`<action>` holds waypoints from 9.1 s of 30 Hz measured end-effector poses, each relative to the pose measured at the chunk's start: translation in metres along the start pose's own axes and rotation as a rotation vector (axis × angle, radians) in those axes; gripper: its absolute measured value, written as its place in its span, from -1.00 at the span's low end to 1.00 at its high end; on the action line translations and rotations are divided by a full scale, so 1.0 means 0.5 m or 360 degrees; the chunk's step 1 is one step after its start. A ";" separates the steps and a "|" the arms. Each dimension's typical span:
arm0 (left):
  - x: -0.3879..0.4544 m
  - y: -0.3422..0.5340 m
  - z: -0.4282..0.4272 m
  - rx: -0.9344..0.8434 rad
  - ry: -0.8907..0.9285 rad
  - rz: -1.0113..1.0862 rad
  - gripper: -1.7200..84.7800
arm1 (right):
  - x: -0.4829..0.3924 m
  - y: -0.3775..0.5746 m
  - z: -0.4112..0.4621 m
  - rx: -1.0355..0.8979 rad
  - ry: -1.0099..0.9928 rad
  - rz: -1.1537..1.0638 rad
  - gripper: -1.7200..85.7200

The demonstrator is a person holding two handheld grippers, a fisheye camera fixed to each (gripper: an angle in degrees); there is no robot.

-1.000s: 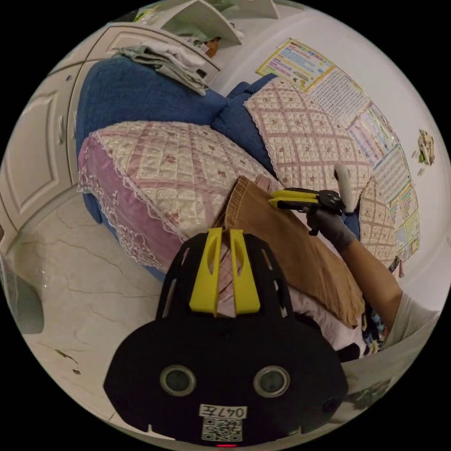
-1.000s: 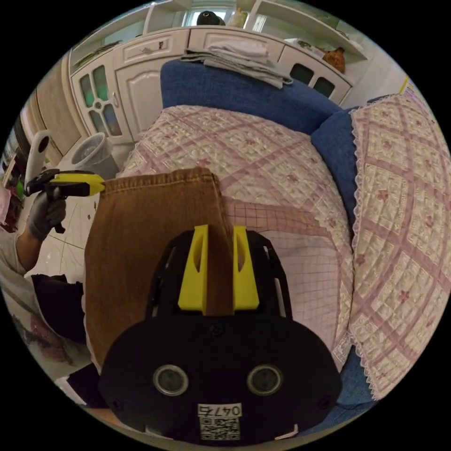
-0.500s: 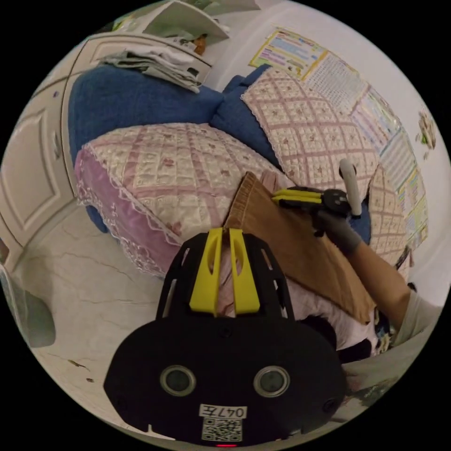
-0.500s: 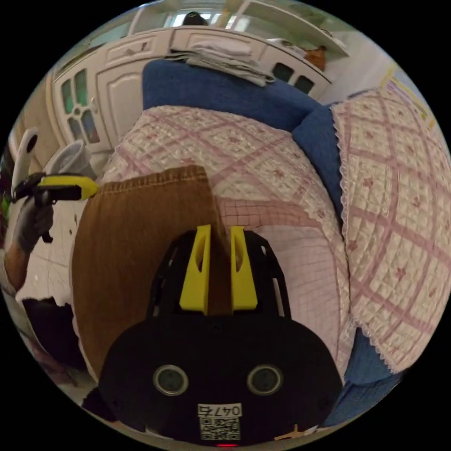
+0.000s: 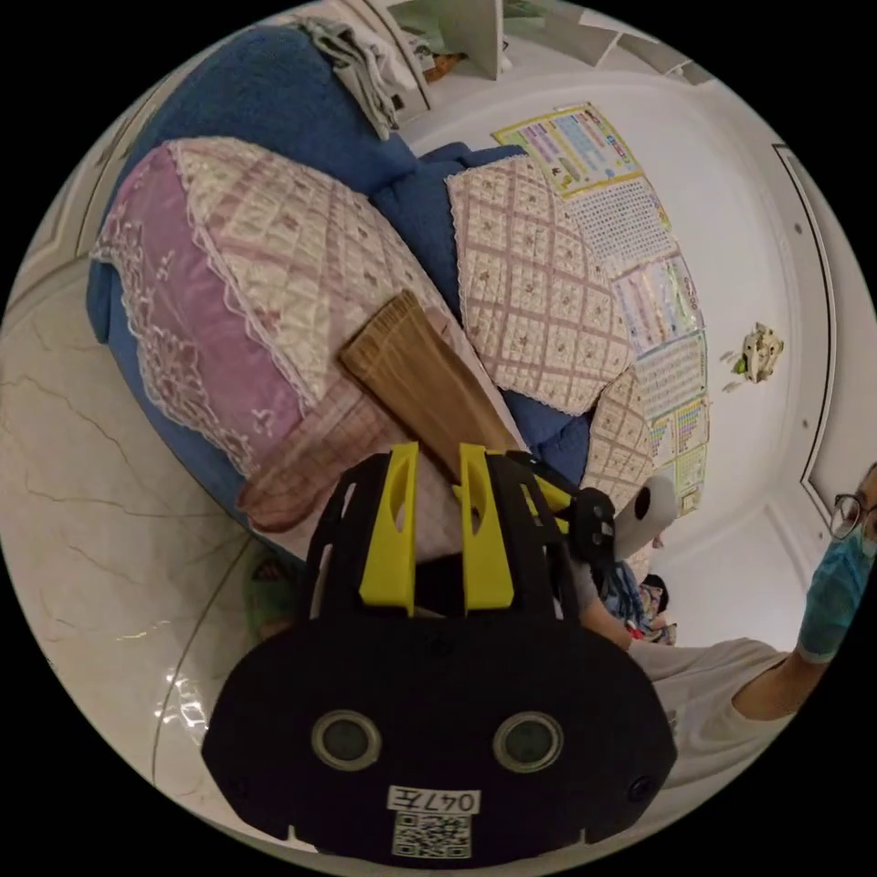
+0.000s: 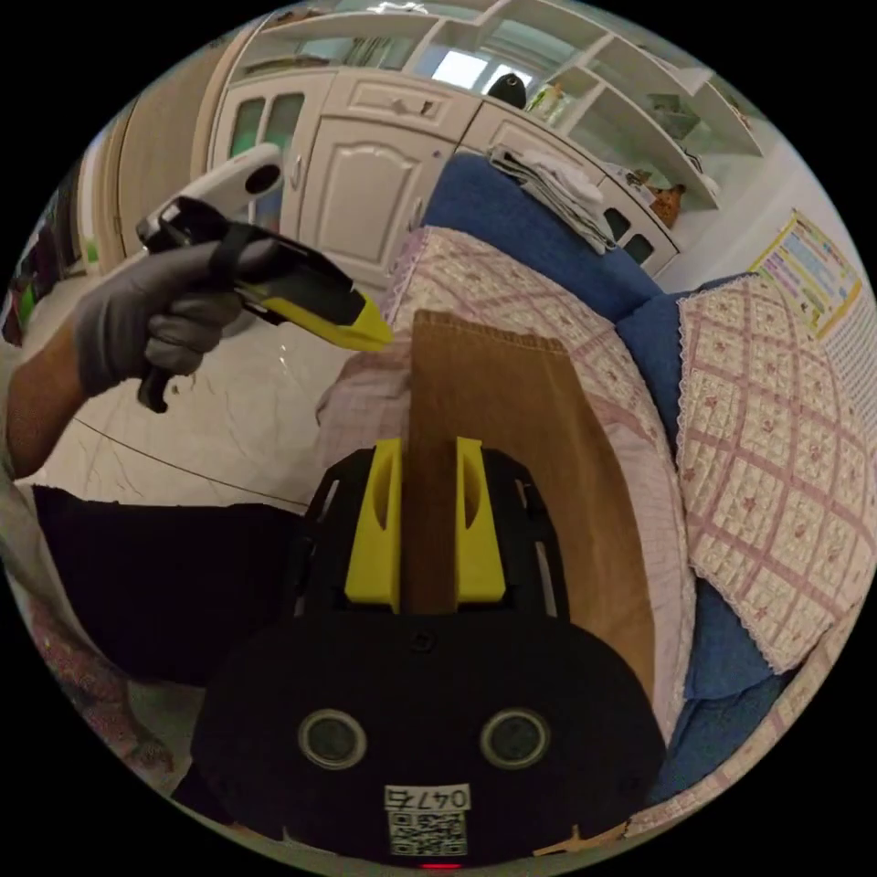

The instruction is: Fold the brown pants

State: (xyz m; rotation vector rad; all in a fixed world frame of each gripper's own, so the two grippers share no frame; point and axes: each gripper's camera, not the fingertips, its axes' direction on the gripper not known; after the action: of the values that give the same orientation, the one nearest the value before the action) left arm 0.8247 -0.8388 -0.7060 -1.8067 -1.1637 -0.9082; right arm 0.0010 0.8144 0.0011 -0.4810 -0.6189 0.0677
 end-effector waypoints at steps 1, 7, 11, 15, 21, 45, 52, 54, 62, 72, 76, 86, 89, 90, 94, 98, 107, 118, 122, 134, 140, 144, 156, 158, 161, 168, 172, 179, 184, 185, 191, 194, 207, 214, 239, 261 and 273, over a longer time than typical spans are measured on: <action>-0.009 0.001 0.009 0.0001 0.0030 -0.0026 -0.78 | -0.001 0.004 -0.011 -0.0061 0.0084 -0.0023 -0.90; -0.081 -0.023 0.104 0.0027 0.0209 -0.0199 -0.73 | 0.116 0.059 -0.140 0.0004 -0.0103 0.0259 -0.95; -0.111 -0.044 0.153 0.0088 0.0275 -0.0245 -0.70 | 0.249 0.143 -0.227 0.0160 -0.0503 0.0655 -0.96; -0.144 -0.099 0.178 0.0221 0.0370 -0.0245 -0.66 | 0.308 0.190 -0.292 0.0191 -0.0600 0.0685 -0.94; -0.183 -0.154 0.204 0.0248 0.0249 -0.0208 -0.77 | 0.359 0.270 -0.414 0.0230 -0.0689 0.0699 -0.85; 0.099 -0.564 0.459 0.0055 -0.0083 0.0677 -0.98 | 0.642 1.413 -1.116 0.0300 0.0826 0.3101 -0.89; 0.256 -0.731 0.460 0.0076 -0.0051 0.0959 -0.98 | 0.700 1.205 -1.213 -0.0025 0.1128 0.2478 -0.96; 0.215 -0.763 0.424 0.0058 -0.0204 0.0917 -0.98 | 0.676 1.172 -1.215 -0.0044 0.1137 0.2408 -0.95; -0.244 -0.859 0.591 -0.0409 -0.0404 0.0311 -0.98 | 0.554 1.144 -1.108 -0.0245 0.0908 0.2665 -0.87; -0.316 -0.946 0.653 -0.0310 -0.0395 0.0315 -0.97 | 0.672 0.556 -0.816 0.0156 -0.0006 0.1200 -0.98; -0.294 -0.967 0.647 -0.0282 -0.0429 0.0403 -0.97 | 0.760 0.343 -0.594 -0.0013 -0.0176 0.0957 -0.99; -0.352 -1.054 0.648 -0.0326 -0.0269 0.0342 -0.97 | 0.830 0.107 -0.217 -0.0445 -0.0302 0.0855 -0.95; -0.362 -1.072 0.642 -0.0339 -0.0255 0.0338 -0.97 | 0.835 0.073 -0.219 -0.0340 -0.0226 0.0767 -0.90; -0.365 -1.080 0.640 -0.0340 -0.0237 0.0327 -0.97 | 0.837 0.067 -0.219 -0.0308 -0.0209 0.0751 -0.89; -0.361 -1.103 0.634 -0.0312 -0.0181 0.0292 -0.97 | 0.845 0.022 -0.150 -0.0343 -0.0293 0.0583 -0.84; -0.323 -1.137 0.629 -0.0297 -0.0156 0.0281 -0.97 | 0.829 -0.003 -0.077 -0.0396 -0.0511 0.0450 -0.92; -0.053 -1.183 0.592 -0.0219 -0.0303 0.0492 -0.97 | 0.753 -0.047 -0.124 -0.0292 0.0048 0.0184 -0.98; 0.190 -1.262 0.635 -0.0253 -0.0488 0.0400 -0.97 | 0.744 0.030 -0.170 -0.0076 0.0146 0.0630 -0.94; 0.391 -1.277 0.637 -0.0211 -0.0519 0.0508 -0.97 | 0.713 0.076 -0.201 -0.0132 -0.0233 0.0641 -0.95; 1.331 -1.055 0.869 -0.0270 -0.0626 0.1608 -0.97 | 0.762 0.410 -0.453 0.0471 -0.0172 0.1659 -0.99; 1.613 -0.684 1.230 -0.0897 -0.0655 0.2224 -0.91 | 0.677 0.642 -0.627 0.0471 0.0066 0.2014 -0.96; 1.656 -0.538 1.316 -0.1058 -0.0681 0.2153 -0.76 | 0.619 0.707 -0.679 0.0418 0.0062 0.2068 -0.88; 1.685 -0.759 0.987 -0.0633 -0.0917 0.1607 -0.80 | 0.472 0.415 -0.668 0.0089 -0.0052 0.0649 -0.83; 1.673 -0.815 0.965 -0.0590 -0.0959 0.1516 -0.80 | 0.441 0.370 -0.654 -0.0033 0.0039 0.0358 -0.82; 1.666 -0.881 0.957 -0.0527 -0.1017 0.1466 -0.79 | 0.427 0.342 -0.645 -0.0061 -0.0070 0.0230 -0.82; 1.653 -0.980 1.009 -0.0666 -0.1075 0.1422 -0.75 | 0.409 0.320 -0.643 -0.0317 0.0045 0.0114 -0.90; 1.660 -1.007 0.999 -0.0687 -0.0999 0.1442 -0.76 | 0.472 0.360 -0.720 -0.0128 -0.0030 0.0352 -0.93; 1.648 -1.050 1.023 -0.0802 -0.1065 0.1441 -0.81 | 0.637 0.541 -0.842 0.0372 -0.0436 0.1096 -0.96; 1.667 -1.071 0.989 -0.0748 -0.0984 0.1444 -0.81 | 0.693 0.642 -0.889 0.0419 -0.0349 0.1436 -0.96; 1.671 -1.076 0.978 -0.0720 -0.0965 0.1449 -0.81 | 0.709 0.675 -0.899 0.0385 -0.0240 0.1646 -0.96; 1.651 -1.107 0.999 -0.0754 -0.1006 0.1455 -0.81 | 0.698 0.729 -0.944 0.0214 0.0116 0.1862 -0.85; 1.643 -1.116 1.003 -0.0764 -0.1007 0.1452 -0.82 | 0.643 0.592 -0.944 0.0220 -0.0048 0.1235 -0.86; 1.628 -1.173 0.970 -0.0748 -0.0922 0.1359 -0.86 | 0.647 0.482 -0.949 -0.0252 -0.0292 0.0482 -0.97; 1.645 -1.176 0.967 -0.0752 -0.0932 0.1362 -0.87 | 0.808 0.686 -1.077 0.0132 -0.0301 0.1437 -0.98; 1.873 -1.066 0.991 -0.0775 -0.1043 0.1556 -0.94 | 0.979 0.927 -1.213 0.0088 -0.0351 0.1965 -0.97; 2.069 -0.823 1.062 -0.0787 -0.1363 0.2217 -0.96 | 0.685 0.990 -1.506 0.0035 -0.0126 0.1778 -0.91; 2.066 -0.900 0.901 -0.0659 -0.1004 0.1823 -0.98 | 0.513 1.041 -1.670 0.0071 0.0099 0.1716 -0.93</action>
State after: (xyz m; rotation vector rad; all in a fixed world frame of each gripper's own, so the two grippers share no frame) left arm 0.8050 0.0663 0.1017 -2.6853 -0.0677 0.1400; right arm 0.7300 0.9835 -0.6871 -0.7259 -0.2372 1.0809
